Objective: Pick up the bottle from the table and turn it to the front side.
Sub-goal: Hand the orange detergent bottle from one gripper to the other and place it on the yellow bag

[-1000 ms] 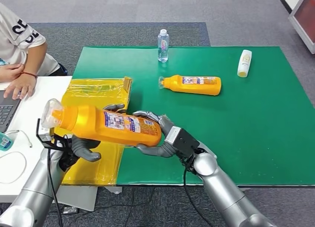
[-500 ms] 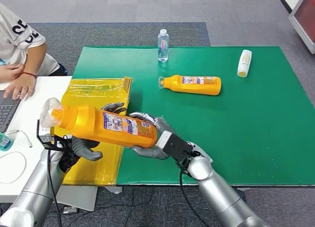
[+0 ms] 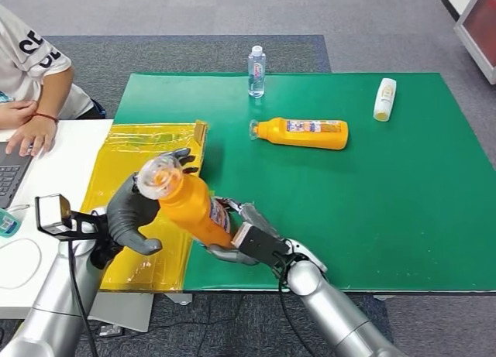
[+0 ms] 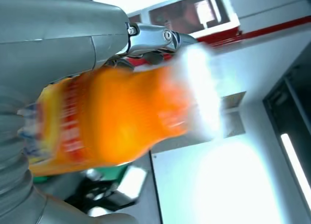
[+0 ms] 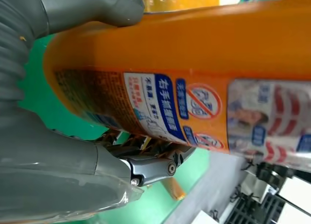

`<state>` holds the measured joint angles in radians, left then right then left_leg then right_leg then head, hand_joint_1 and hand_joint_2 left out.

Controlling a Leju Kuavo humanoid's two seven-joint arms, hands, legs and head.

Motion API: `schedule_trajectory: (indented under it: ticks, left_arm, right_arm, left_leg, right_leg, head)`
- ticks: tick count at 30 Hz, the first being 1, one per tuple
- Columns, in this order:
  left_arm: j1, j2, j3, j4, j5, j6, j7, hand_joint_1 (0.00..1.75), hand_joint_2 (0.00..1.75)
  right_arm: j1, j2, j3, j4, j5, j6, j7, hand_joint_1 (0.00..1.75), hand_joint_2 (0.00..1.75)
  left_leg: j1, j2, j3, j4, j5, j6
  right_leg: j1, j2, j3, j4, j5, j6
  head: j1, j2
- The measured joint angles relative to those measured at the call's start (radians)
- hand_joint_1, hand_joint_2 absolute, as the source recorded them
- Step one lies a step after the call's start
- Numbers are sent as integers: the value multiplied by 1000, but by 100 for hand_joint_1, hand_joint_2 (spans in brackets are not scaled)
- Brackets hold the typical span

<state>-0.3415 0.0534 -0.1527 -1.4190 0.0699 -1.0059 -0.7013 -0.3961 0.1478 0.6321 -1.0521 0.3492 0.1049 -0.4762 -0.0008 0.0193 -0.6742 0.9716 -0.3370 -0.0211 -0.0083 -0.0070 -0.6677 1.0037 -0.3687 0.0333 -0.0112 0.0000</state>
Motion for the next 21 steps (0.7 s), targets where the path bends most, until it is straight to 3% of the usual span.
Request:
schedule_trajectory:
  ticks: [11,21]
  left_arm:
    - [0,24,-30,-70,-10,49,-1,0,175]
    - [11,68,-53,-66,-26,79,-1,0,175]
  right_arm:
    - [0,26,-5,130,56,-56,0,175,175]
    - [21,28,-41,112,125,-157,1,175,175]
  left_leg:
    - [0,0,-1,0,1,-1]
    - [0,0,-1,0,1,-1]
  right_leg:
    - [1,0,-1,0,1,-1]
    - [1,0,-2,0,1,-1]
  head:
    - [0,0]
    - [0,0]
